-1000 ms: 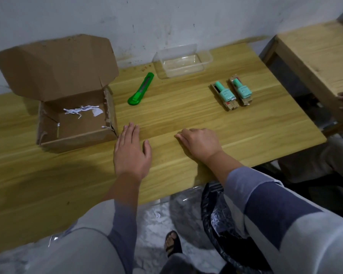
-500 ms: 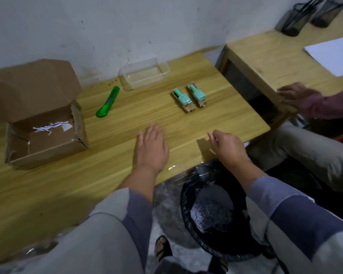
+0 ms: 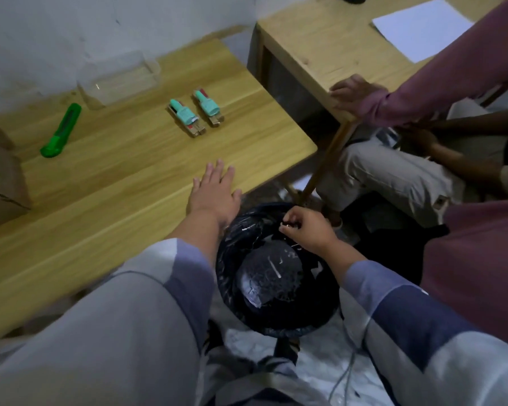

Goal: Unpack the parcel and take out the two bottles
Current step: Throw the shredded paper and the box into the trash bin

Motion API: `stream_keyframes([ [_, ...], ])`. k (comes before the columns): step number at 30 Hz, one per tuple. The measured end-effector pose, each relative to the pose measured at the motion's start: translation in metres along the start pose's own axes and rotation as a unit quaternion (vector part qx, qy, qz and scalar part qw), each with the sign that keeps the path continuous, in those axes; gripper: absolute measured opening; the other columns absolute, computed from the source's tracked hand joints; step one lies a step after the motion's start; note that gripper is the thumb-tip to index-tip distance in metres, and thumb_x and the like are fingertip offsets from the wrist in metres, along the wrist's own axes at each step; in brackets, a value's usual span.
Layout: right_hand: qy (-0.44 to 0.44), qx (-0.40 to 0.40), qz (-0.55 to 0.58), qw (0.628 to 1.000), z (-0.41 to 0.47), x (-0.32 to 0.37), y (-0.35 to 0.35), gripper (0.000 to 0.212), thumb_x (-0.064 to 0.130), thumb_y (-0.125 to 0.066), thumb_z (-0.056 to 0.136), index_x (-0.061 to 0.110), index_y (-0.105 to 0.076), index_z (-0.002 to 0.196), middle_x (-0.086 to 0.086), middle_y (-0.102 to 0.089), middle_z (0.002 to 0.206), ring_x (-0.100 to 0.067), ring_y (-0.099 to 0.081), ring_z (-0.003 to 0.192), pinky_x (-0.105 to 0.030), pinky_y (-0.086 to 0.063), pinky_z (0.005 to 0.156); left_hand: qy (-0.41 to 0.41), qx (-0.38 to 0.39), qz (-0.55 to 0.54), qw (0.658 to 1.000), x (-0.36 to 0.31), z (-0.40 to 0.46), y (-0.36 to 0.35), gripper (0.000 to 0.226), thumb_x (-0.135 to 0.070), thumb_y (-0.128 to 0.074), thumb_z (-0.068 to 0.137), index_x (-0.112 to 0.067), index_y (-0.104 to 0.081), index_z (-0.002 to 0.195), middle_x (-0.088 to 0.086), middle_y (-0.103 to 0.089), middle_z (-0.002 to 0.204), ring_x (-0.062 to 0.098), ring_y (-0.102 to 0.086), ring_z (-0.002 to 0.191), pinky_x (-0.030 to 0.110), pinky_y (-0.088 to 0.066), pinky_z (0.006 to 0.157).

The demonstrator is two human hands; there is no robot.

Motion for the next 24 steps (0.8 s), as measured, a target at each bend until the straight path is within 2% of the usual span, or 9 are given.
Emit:
stream_keyframes([
  [2, -0.013, 0.000, 0.052, 0.999, 0.002, -0.009, -0.002, 0.010, 0.029, -0.067, 0.085, 0.028, -0.057, 0.085, 0.001, -0.067, 0.095, -0.022, -0.062, 0.091, -0.044, -0.052, 0.083, 0.004, -0.001, -0.003, 1.000, 0.000, 0.001, 0.000, 0.060, -0.041, -0.026, 0.101, -0.023, -0.003, 0.153, 0.001, 0.011, 0.161, 0.023, 0.010, 0.148, 0.046, -0.001, 0.120],
  [4, -0.035, -0.008, 0.079, 0.996, 0.004, -0.015, -0.002, 0.010, 0.022, -0.067, 0.085, 0.024, -0.059, 0.080, 0.000, -0.067, 0.083, -0.021, -0.064, 0.083, -0.045, -0.055, 0.080, 0.008, 0.001, -0.002, 1.000, 0.000, 0.001, 0.000, 0.060, -0.041, -0.026, 0.101, -0.023, -0.002, 0.153, 0.001, 0.011, 0.161, 0.023, 0.010, 0.148, 0.046, -0.001, 0.120],
  [6, -0.046, -0.031, 0.055, 0.997, 0.005, -0.016, 0.002, 0.017, 0.027, -0.067, 0.086, 0.023, -0.057, 0.072, 0.002, -0.063, 0.070, -0.022, -0.061, 0.073, -0.043, -0.055, 0.072, 0.012, 0.002, 0.002, 1.000, 0.000, 0.002, -0.001, 0.060, -0.041, -0.026, 0.101, -0.023, -0.001, 0.153, 0.001, 0.012, 0.161, 0.023, 0.011, 0.148, 0.046, 0.000, 0.119],
  [10, -0.038, -0.050, -0.009, 0.998, 0.003, -0.013, 0.010, 0.036, 0.049, -0.060, 0.086, 0.021, -0.047, 0.066, -0.004, -0.060, 0.064, -0.027, -0.060, 0.065, -0.035, -0.047, 0.058, 0.017, 0.000, 0.009, 1.000, -0.002, 0.001, -0.003, 0.059, -0.040, -0.023, 0.102, -0.023, 0.001, 0.153, 0.002, 0.014, 0.160, 0.023, 0.013, 0.148, 0.046, 0.001, 0.119],
  [12, -0.032, -0.036, -0.006, 0.999, 0.003, -0.012, 0.010, 0.038, 0.052, -0.057, 0.086, 0.021, -0.048, 0.067, -0.007, -0.061, 0.066, -0.028, -0.060, 0.067, -0.035, -0.046, 0.058, 0.019, -0.001, 0.010, 1.000, -0.002, 0.001, -0.003, 0.058, -0.040, -0.022, 0.102, -0.022, 0.002, 0.152, 0.002, 0.014, 0.160, 0.023, 0.013, 0.148, 0.046, 0.001, 0.118],
  [17, -0.038, 0.010, -0.020, 0.999, 0.002, -0.012, 0.006, 0.026, 0.048, -0.051, 0.090, 0.025, -0.059, 0.081, -0.002, -0.069, 0.085, -0.025, -0.063, 0.080, -0.038, -0.053, 0.075, 0.023, 0.003, 0.011, 1.000, -0.004, -0.001, -0.001, 0.058, -0.039, -0.022, 0.102, -0.022, 0.003, 0.152, 0.003, 0.015, 0.160, 0.024, 0.014, 0.147, 0.046, 0.001, 0.118],
  [24, -0.003, 0.020, -0.025, 0.999, 0.006, 0.011, 0.034, 0.017, 0.030, -0.047, 0.094, 0.022, -0.062, 0.090, -0.006, -0.063, 0.081, -0.026, -0.059, 0.074, -0.033, -0.048, 0.064, 0.038, 0.031, -0.028, 0.998, -0.008, -0.005, 0.007, 0.062, -0.035, -0.036, 0.101, -0.019, -0.007, 0.153, 0.003, 0.007, 0.162, 0.023, 0.005, 0.149, 0.046, -0.008, 0.121],
])
Point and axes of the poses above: each hand's wrist, its own z-axis towards the middle knuckle, its own y-axis out of the back of the hand, x = y × z, the point moved 5 cm from there along z, towards the middle knuckle
